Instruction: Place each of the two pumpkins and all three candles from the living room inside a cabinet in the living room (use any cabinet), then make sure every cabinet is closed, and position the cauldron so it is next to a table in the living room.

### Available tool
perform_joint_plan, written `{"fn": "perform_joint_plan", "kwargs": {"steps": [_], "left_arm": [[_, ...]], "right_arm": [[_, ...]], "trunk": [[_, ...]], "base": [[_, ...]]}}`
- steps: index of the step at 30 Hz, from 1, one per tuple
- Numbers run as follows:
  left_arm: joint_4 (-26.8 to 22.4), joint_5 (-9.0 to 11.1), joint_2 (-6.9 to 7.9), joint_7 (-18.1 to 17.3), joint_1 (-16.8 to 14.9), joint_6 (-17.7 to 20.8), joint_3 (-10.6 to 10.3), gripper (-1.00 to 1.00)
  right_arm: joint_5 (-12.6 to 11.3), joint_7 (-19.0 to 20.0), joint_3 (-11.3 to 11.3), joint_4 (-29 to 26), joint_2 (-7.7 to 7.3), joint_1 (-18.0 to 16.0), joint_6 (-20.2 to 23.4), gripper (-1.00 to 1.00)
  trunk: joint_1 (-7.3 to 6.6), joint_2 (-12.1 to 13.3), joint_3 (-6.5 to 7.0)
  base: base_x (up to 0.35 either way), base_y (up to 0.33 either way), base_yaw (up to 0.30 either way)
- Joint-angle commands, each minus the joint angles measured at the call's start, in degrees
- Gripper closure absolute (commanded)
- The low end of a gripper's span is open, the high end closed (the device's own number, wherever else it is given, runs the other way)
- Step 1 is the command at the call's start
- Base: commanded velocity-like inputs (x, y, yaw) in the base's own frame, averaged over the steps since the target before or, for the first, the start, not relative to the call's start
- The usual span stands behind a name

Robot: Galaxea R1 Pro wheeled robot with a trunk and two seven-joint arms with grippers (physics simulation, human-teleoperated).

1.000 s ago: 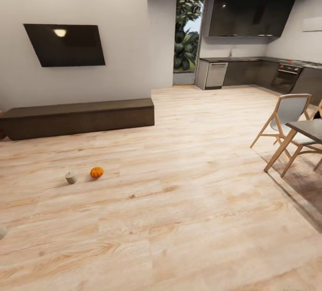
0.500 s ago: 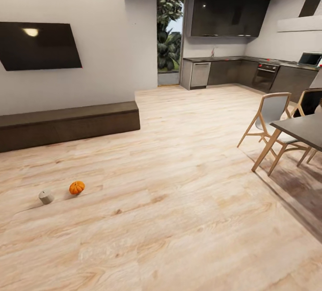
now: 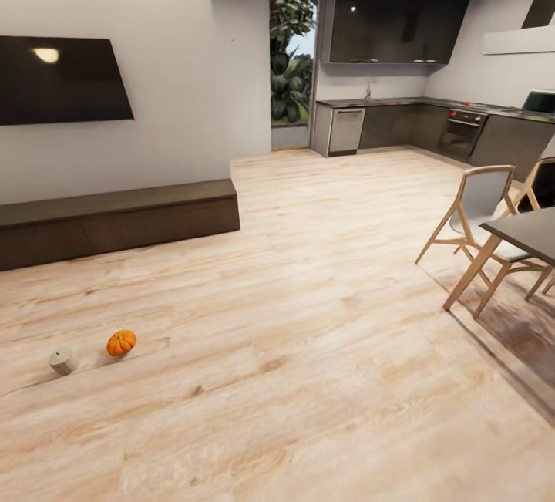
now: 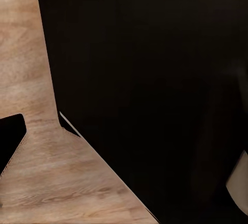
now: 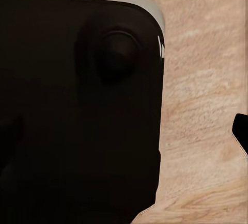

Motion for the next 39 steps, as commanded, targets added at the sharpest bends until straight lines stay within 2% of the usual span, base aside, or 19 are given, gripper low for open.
{"fn": "perform_joint_plan", "kwargs": {"steps": [1,8,33,39], "left_arm": [[0.0,-0.01,0.0,0.0,0.0,0.0,0.0,-1.0],[0.0,-0.03,0.0,0.0,0.0,0.0,0.0,-1.0],[0.0,-0.03,0.0,0.0,0.0,0.0,0.0,-1.0],[0.0,-0.03,0.0,0.0,0.0,0.0,0.0,-1.0]], "right_arm": [[0.0,0.0,0.0,0.0,-0.01,0.0,0.0,-1.0],[0.0,0.06,0.03,0.0,-0.04,0.0,-0.04,-1.0],[-0.16,0.09,-0.06,0.0,-0.06,0.0,-0.06,-1.0],[-0.17,0.09,-0.09,0.0,-0.06,0.0,-0.01,-1.0]], "trunk": [[0.0,0.0,0.0],[0.0,0.0,0.0],[0.0,0.0,0.0],[0.0,0.0,0.0]], "base": [[0.334,0.0,0.0],[0.334,0.0,-0.089],[0.334,0.0,-0.275],[0.334,0.0,-0.015]]}}
